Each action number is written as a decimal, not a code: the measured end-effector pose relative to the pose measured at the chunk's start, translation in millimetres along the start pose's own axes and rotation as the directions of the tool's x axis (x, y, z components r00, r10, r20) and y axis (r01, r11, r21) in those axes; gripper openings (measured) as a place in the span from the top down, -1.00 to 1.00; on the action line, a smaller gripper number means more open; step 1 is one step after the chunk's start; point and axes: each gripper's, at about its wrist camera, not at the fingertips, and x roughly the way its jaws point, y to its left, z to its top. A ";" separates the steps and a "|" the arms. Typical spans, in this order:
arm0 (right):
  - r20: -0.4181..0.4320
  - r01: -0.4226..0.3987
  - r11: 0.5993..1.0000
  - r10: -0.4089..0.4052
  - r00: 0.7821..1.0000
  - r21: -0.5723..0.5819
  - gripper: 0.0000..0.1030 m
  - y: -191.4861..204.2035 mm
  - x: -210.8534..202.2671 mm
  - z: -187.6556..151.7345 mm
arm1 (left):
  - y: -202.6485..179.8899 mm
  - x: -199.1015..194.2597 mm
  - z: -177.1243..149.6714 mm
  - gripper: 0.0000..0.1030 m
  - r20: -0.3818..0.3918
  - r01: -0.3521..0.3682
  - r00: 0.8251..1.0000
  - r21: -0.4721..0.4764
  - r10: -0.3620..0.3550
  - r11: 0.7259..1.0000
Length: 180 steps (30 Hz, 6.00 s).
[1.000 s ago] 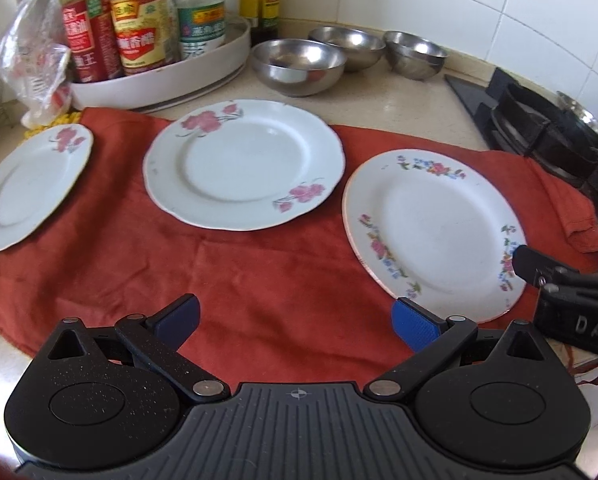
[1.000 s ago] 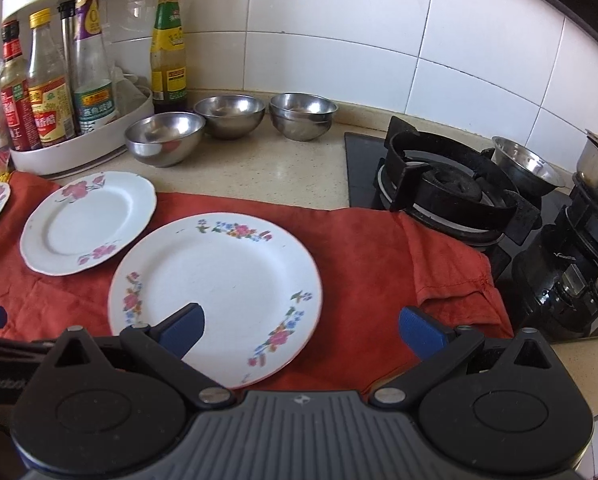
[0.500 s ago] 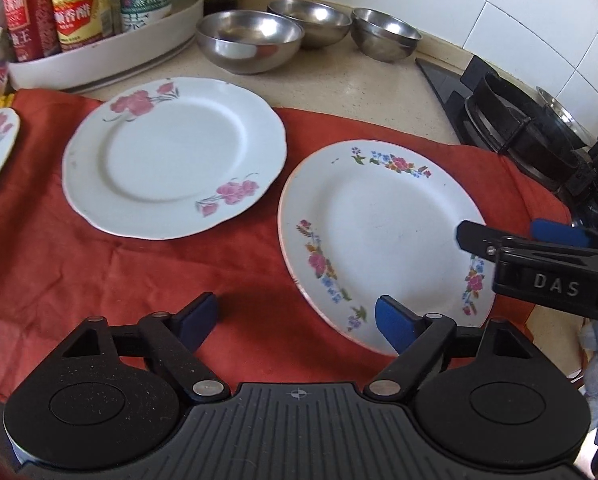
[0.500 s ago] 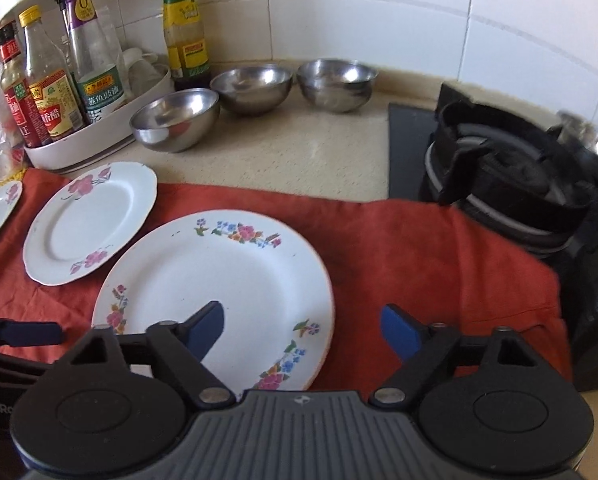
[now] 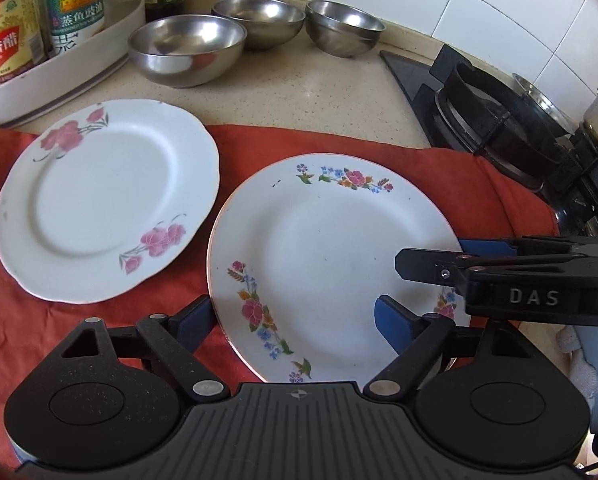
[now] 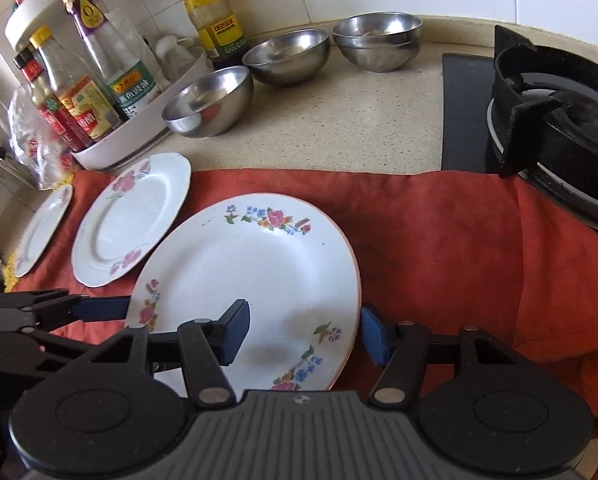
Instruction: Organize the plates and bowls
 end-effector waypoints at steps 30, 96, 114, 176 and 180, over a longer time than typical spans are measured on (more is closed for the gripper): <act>0.195 0.124 0.975 -0.087 0.977 -0.186 -0.30 77.7 -25.8 45.2 | 28.9 -39.1 48.2 -0.96 0.121 -0.262 0.960 0.059 0.254 0.963; -0.069 -0.049 0.943 0.028 0.997 -0.329 0.05 125.0 110.6 97.4 | 122.7 -2.7 52.1 -0.96 -0.028 -0.363 0.930 -0.225 0.367 0.904; -0.092 -0.101 0.946 0.076 0.993 -0.308 0.20 123.3 113.4 98.9 | 125.6 0.5 51.8 -0.93 -0.002 -0.308 0.949 -0.226 0.316 0.924; -0.039 -0.137 0.959 0.131 0.991 -0.249 0.28 111.0 84.2 63.4 | 136.0 -17.4 23.9 -0.58 0.105 -0.254 0.954 -0.218 0.282 0.942; 0.007 -0.141 0.962 0.147 0.989 -0.235 0.32 112.4 66.6 66.8 | 140.9 -29.5 22.5 -0.46 0.101 -0.223 0.962 -0.249 0.255 0.942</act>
